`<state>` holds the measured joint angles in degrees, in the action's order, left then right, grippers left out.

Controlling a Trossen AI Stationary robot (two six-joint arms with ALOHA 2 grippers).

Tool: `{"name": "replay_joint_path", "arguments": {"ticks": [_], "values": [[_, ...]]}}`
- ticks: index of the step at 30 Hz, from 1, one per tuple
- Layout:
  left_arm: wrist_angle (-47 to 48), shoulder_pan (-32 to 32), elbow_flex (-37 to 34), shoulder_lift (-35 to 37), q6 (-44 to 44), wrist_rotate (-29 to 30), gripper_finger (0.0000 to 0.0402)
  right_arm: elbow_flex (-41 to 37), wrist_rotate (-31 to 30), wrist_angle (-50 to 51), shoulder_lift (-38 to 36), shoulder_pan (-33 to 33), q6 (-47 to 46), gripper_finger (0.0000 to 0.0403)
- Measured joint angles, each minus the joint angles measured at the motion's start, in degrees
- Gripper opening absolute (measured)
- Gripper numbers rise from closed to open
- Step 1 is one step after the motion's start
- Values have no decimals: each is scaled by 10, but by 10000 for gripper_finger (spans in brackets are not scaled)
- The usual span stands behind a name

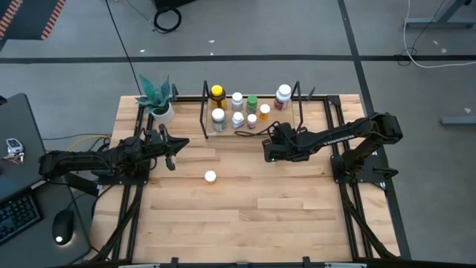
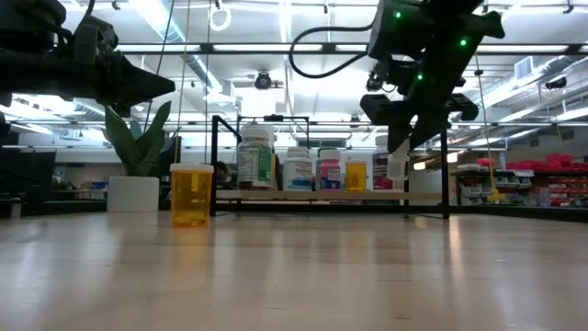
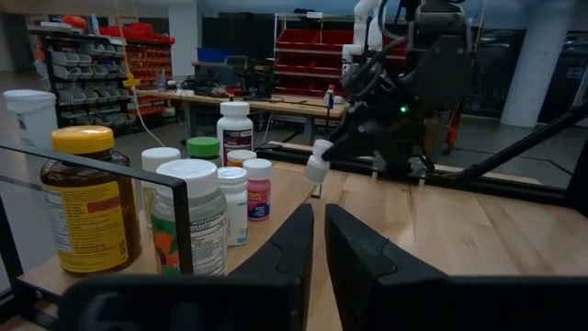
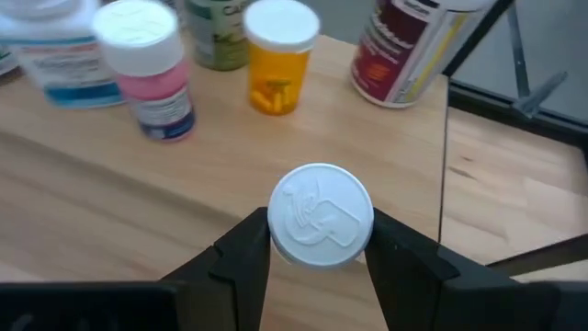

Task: Pick and place medicine bottles onto shelf by color
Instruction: Put the white medicine bottle on the shelf

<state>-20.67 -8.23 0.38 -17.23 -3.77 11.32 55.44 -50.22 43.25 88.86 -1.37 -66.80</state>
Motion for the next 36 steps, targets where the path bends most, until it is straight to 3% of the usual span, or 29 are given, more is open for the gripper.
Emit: {"name": "replay_joint_path", "arguments": {"ticks": [13, 22, 36], "values": [[0, 0, 0, 0, 0, 0, 34, 0, -28, 2, 1, 47, -42, 170], [0, 0, 0, 0, 0, 0, 40, -71, -53, -114, 1, 48, -43, 170], [0, 0, 0, 0, 0, 0, 35, -83, -31, -126, 1, 64, -32, 170]]}}
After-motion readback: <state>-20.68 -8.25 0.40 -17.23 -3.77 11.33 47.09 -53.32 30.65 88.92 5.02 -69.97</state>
